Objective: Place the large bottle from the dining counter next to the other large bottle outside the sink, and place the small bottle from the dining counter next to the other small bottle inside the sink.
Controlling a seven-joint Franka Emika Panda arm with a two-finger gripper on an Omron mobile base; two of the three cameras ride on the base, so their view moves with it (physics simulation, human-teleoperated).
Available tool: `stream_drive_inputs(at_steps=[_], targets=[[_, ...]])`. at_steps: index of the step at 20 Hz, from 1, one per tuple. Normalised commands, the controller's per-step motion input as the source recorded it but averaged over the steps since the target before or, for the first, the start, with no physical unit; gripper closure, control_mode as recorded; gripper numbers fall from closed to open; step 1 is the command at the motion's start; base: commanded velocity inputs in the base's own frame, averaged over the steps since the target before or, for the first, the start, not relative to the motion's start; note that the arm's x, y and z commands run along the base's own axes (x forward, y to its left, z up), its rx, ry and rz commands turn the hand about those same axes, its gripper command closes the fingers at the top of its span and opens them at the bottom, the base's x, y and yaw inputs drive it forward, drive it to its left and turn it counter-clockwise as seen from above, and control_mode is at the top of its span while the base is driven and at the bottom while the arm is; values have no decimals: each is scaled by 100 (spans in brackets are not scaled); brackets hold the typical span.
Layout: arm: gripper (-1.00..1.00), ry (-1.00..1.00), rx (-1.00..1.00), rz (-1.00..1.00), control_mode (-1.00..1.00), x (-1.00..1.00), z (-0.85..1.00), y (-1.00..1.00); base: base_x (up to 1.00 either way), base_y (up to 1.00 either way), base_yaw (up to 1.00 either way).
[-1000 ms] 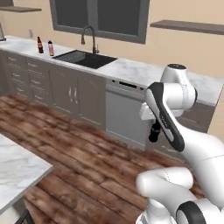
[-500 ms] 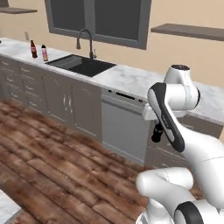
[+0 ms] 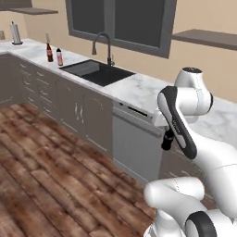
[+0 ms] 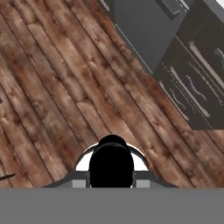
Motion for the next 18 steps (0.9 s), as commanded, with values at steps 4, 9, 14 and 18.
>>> stream_drive_inputs(at_steps=[4, 9, 14, 18], targets=[[100, 0, 0, 0, 100, 0, 0, 0, 70, -28, 19], [100, 0, 0, 0, 100, 0, 0, 0, 100, -24, 3], [100, 0, 0, 0, 100, 0, 0, 0, 100, -15, -13], [100, 0, 0, 0, 100, 0, 0, 0, 88, -1, -30]])
